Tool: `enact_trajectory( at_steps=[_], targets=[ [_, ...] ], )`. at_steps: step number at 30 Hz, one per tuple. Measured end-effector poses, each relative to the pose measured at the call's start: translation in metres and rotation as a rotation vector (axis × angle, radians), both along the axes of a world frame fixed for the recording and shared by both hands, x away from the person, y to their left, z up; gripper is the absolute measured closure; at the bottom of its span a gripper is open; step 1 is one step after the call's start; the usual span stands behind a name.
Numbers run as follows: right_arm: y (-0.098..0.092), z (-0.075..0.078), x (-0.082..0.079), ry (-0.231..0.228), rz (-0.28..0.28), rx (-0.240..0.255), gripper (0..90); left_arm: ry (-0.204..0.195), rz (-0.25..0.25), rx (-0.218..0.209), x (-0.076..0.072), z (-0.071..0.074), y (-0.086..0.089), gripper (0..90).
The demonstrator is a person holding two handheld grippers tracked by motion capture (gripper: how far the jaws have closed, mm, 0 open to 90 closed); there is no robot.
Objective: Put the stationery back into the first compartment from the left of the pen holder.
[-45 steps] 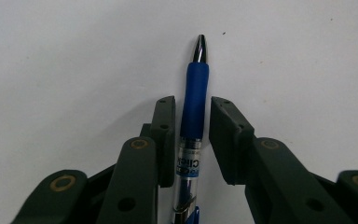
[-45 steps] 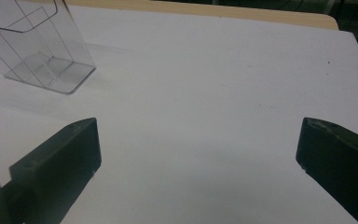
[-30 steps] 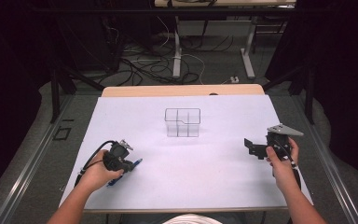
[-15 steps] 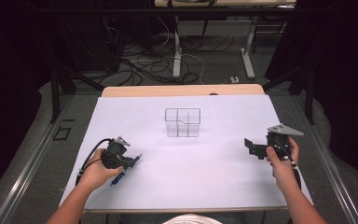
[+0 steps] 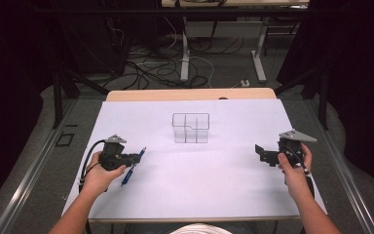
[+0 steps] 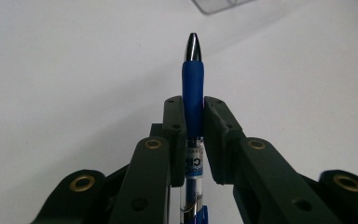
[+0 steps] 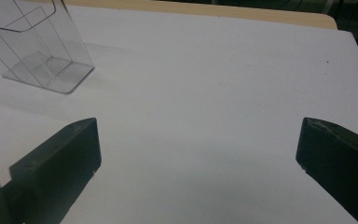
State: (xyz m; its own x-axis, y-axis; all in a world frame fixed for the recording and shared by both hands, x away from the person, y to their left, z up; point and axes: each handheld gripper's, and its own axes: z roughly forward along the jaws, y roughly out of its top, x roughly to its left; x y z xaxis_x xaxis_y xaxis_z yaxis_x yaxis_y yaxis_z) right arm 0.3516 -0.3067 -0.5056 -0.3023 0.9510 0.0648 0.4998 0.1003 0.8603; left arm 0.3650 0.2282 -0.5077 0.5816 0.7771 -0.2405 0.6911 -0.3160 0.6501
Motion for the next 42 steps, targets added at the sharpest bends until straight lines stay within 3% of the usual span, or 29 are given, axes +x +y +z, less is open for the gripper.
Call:
enact_trajectory(
  at_steps=[6,12,19,21,26,32,42],
  targets=[
    [0.000,0.000,0.000,0.009,0.004,0.003,0.0,-0.073,0.076,-0.069,0.001,0.006,0.007,79.4],
    [0.000,0.000,-0.001,0.008,0.002,0.002,0.0,-0.108,0.136,-0.173,0.001,0.009,0.013,79.4],
    [0.000,0.000,0.000,0.002,0.001,0.002,0.0,-0.148,0.188,-0.243,0.001,0.012,0.016,79.4],
    [0.000,0.000,-0.001,0.013,0.001,0.005,0.0,-0.144,0.194,-0.258,0.001,0.013,0.016,79.4],
    [0.000,0.000,0.000,0.015,-0.001,0.008,0.0,-0.192,0.217,-0.304,0.003,0.023,0.012,79.4],
    [0.001,0.000,-0.001,0.014,-0.002,0.009,0.0,-0.263,0.219,-0.315,0.007,0.035,0.004,79.4],
    [0.000,-0.001,0.000,0.010,-0.007,0.010,0.0,-0.328,0.214,-0.340,0.023,0.056,-0.016,79.4]
  ],
)
